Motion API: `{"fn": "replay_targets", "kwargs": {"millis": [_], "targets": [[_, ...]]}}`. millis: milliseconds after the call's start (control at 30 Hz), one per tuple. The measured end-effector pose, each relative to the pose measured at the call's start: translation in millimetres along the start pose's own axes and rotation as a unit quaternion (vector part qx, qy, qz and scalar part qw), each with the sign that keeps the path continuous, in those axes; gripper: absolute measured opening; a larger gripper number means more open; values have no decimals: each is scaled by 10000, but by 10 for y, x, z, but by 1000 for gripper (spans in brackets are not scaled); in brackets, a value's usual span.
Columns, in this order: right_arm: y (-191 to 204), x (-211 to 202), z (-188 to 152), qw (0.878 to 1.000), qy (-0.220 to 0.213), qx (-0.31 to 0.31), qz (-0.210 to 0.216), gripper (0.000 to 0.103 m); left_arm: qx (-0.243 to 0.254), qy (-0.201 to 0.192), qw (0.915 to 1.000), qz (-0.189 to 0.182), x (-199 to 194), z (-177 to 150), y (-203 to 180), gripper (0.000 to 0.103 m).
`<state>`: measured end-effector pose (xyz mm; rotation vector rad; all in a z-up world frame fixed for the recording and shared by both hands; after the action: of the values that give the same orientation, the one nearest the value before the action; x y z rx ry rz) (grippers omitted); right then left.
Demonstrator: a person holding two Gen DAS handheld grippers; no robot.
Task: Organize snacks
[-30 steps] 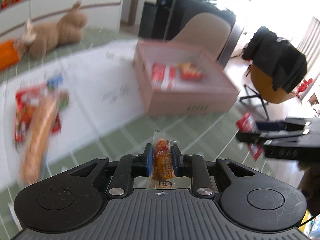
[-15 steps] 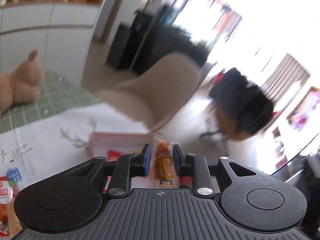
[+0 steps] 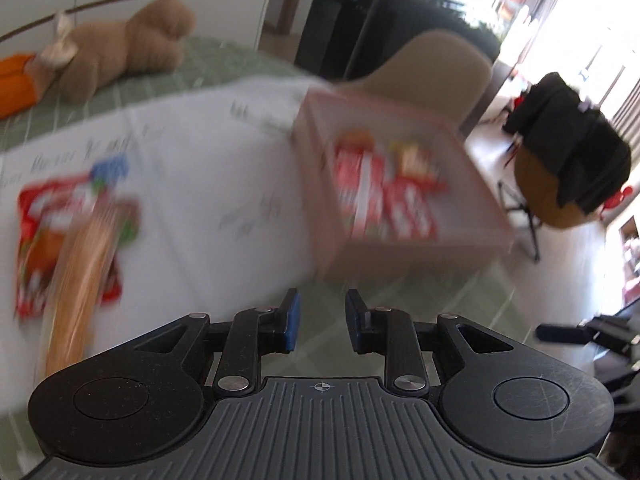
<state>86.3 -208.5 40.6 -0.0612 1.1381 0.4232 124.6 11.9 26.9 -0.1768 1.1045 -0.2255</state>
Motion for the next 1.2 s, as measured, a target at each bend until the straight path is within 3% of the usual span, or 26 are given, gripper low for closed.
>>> {"fn": "replay_targets", "kwargs": {"millis": [233, 367, 500, 600, 667, 800, 933, 1200], "targets": [[231, -36, -552, 9958, 495, -334, 696, 76, 143, 335, 9993, 119, -203, -745, 57, 28], [345, 89, -648, 9955, 490, -785, 208, 77, 83, 294, 9995, 119, -328, -950, 52, 28], [384, 154, -590, 9952, 155, -919, -311, 76, -382, -178, 9980, 475, -577, -989, 317, 28], [316, 205, -456, 9974, 27, -593, -397, 66, -1081, -493, 9882, 962, -771, -1042, 702, 28], [270, 271, -377, 9984, 33, -392, -400, 65, -1533, -550, 9782, 1288, -850, -1111, 945, 28], [230, 354, -293, 9987, 71, -272, -420, 65, -1919, -533, 9629, 1820, -900, -1266, 1209, 28], [258, 356, -280, 9981, 64, -382, -485, 65, -2112, -489, 9612, 1706, -849, -1353, 1224, 28], [295, 190, -245, 9978, -100, -387, -529, 65, -1687, -223, 9813, 896, -553, -1212, 722, 28]]}}
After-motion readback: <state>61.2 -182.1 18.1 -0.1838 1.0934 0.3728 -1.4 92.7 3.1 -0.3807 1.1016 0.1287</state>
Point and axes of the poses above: each gripper's, at about its wrist camera, not at the fingertips, and x roughly the way its jaws point, y to its left, z to its top, the point moved 5 cm from there along x, roughly the way its jaws point, and after that the axes turned 8 degrees about y, right-handed, at the moved point
